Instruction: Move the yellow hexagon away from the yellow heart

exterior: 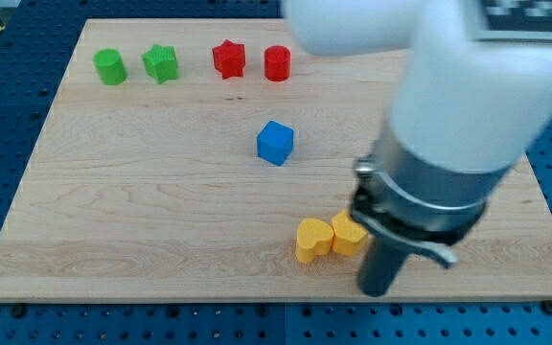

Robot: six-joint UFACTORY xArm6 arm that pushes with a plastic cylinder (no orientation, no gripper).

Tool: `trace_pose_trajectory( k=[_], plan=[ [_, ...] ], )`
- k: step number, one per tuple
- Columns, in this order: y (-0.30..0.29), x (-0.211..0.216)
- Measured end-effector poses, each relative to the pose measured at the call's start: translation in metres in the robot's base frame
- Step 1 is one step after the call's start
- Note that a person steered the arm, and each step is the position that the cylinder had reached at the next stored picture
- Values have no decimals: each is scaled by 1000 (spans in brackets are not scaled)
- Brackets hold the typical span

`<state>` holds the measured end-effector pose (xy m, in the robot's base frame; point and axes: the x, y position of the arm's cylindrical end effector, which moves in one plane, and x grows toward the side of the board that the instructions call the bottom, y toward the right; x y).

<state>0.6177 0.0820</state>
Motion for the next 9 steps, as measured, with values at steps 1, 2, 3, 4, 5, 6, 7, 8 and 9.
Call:
trace_pose_trajectory(
  k=[1,2,3,4,5,6,7,8,9],
  plan=[
    [1,0],
    [0,-9],
    [-7,-18],
    [-8,-24],
    [-7,-41],
    [-7,-55],
    [-7,-64],
    [-6,-64],
    [-6,-69]
  ],
)
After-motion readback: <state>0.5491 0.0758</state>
